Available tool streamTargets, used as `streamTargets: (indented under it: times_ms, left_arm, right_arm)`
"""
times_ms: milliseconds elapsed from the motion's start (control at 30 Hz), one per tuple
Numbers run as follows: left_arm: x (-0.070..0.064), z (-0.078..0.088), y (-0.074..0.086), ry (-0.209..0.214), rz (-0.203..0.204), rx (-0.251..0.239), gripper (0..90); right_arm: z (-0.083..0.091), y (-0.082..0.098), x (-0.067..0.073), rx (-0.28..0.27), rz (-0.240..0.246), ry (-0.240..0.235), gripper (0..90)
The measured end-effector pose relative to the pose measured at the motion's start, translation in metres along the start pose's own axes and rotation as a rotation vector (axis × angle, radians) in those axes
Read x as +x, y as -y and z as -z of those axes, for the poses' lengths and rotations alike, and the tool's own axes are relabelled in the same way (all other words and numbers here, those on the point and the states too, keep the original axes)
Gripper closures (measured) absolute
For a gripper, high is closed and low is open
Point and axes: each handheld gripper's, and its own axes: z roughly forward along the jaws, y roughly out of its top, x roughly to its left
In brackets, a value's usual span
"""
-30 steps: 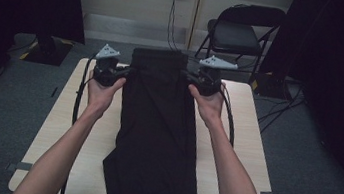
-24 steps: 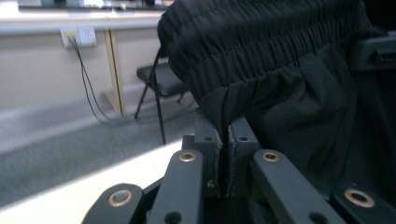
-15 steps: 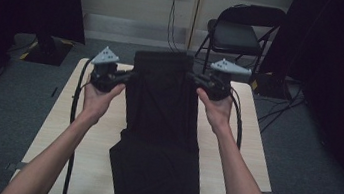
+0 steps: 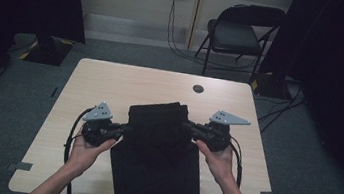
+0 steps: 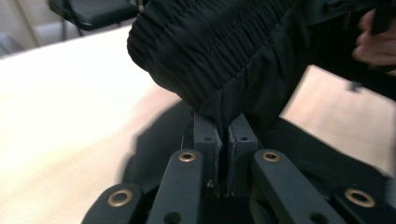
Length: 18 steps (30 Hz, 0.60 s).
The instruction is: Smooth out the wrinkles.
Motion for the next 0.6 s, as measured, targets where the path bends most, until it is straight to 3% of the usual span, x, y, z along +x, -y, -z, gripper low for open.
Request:
streamTargets:
  times_ms: [100,200,367,500,567,600]
  left_arm:
    - [-0.016,0.007,0.006,0.02,-0.017,0.014,85.6]
    - [-0.019,-0.001,0.023,0.03,0.0,0.081,85.6]
    - [-0.015,-0.026,0.055,0.039,0.043,0.221,85.9]
    - [-0.018,-0.038,0.066,0.048,0.03,0.289,85.9]
    - [-0.016,-0.044,0.073,0.043,0.039,0.325,85.9]
    - [-0.017,-0.046,0.074,0.035,0.023,0.343,85.9]
  right_arm:
    - [0.009,0.008,0.008,0.003,-0.014,-0.018,83.6]
    - [0.012,0.028,0.013,0.042,-0.024,-0.011,83.5]
    - [0.006,0.078,0.013,0.186,-0.056,0.01,83.4]
    - [0.001,0.099,0.012,0.255,-0.07,0.014,83.3]
    - [-0.003,0.107,0.012,0.29,-0.061,0.03,83.3]
    - [-0.006,0.111,0.012,0.314,-0.047,0.037,83.2]
